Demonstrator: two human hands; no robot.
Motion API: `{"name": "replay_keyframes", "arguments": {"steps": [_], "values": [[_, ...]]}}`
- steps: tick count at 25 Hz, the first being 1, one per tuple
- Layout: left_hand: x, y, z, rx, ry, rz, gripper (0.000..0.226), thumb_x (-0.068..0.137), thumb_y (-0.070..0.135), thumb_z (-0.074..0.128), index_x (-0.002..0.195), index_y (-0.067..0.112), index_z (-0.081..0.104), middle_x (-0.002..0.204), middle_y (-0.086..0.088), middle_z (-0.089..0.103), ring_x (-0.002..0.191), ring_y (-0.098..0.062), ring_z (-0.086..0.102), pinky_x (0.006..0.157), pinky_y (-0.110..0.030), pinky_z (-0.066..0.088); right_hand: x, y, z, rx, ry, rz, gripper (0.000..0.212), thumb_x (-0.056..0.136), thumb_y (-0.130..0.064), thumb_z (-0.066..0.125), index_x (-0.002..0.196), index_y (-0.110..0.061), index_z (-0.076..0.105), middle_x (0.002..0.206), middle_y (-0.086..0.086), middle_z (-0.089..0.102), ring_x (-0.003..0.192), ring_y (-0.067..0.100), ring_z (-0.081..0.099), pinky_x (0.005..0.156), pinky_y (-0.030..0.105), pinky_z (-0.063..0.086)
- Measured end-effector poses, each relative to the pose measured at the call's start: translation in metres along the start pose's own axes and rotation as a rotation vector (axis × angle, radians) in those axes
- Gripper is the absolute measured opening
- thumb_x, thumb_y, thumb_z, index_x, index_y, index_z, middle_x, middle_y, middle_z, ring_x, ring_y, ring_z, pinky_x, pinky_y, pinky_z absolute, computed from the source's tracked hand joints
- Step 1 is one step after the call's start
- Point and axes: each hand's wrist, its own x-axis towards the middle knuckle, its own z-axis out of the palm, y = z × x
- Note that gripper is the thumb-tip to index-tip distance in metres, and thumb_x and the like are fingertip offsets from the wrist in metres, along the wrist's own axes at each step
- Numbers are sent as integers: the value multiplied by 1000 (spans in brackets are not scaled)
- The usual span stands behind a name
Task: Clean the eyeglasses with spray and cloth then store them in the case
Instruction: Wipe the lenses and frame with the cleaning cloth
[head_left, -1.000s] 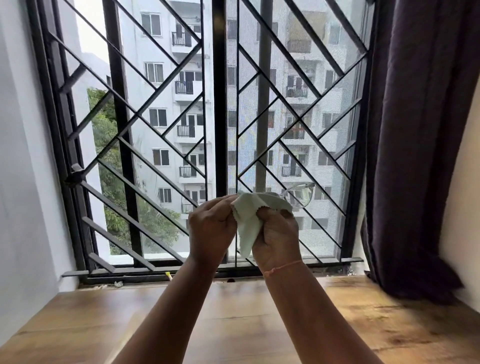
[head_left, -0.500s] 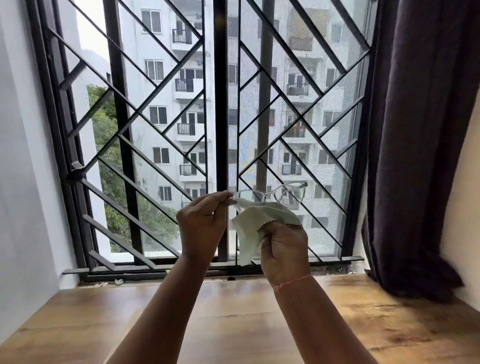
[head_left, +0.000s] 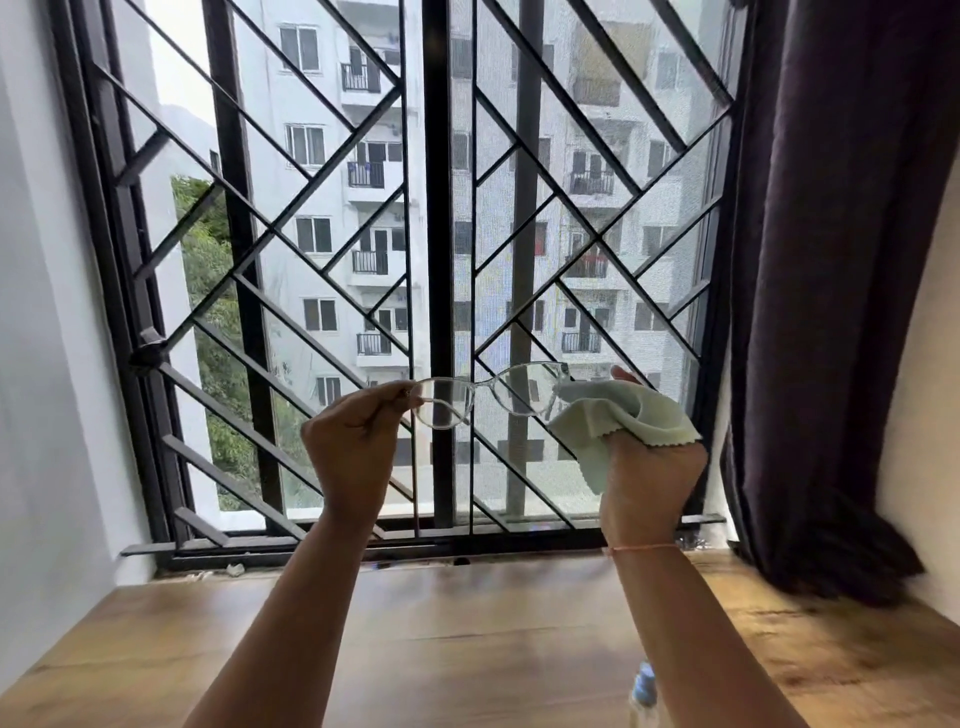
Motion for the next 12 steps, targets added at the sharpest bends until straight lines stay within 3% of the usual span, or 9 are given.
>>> {"name": "replay_keyframes", "arguments": {"steps": [2, 3, 5, 9, 12], "values": [[-2, 2, 1, -4, -23, 19, 14, 73, 17, 72, 86, 22, 75, 78, 22, 71, 75, -17, 71, 72, -41, 57, 4, 8, -3, -73, 22, -21, 18, 63, 4, 68, 80, 1, 73, 77, 17, 71, 77, 28, 66, 71, 49, 53], [-1, 3, 1, -6, -25, 25, 13, 73, 16, 72, 86, 18, 74, 78, 20, 72, 74, -17, 71, 72, -41, 57, 5, 10, -5, -89, 41, -7, 22, 62, 2, 70, 84, 2, 73, 80, 14, 72, 79, 27, 66, 75, 48, 53], [1, 4, 2, -7, -31, 39, 12, 73, 15, 71, 85, 15, 74, 80, 14, 73, 74, -19, 71, 71, -42, 57, 4, 10, -7, -55, 5, -20, 28, 62, 1, 71, 90, 4, 71, 81, 1, 74, 80, 18, 67, 76, 38, 54], [5, 5, 0, -10, -70, 58, 19, 73, 18, 70, 84, 34, 73, 79, 25, 71, 76, -15, 71, 73, -37, 56, 2, 5, -10, -72, -95, -40, 24, 64, 0, 72, 74, -22, 76, 75, -14, 73, 75, 2, 67, 72, 17, 52], [4, 7, 0, -9, -86, 62, 25, 73, 16, 69, 84, 38, 73, 79, 27, 70, 75, -12, 71, 73, -34, 55, 2, 3, -10, -88, -133, -98, 28, 64, 9, 70, 74, -17, 75, 74, -14, 73, 75, 3, 68, 71, 14, 51]]}}
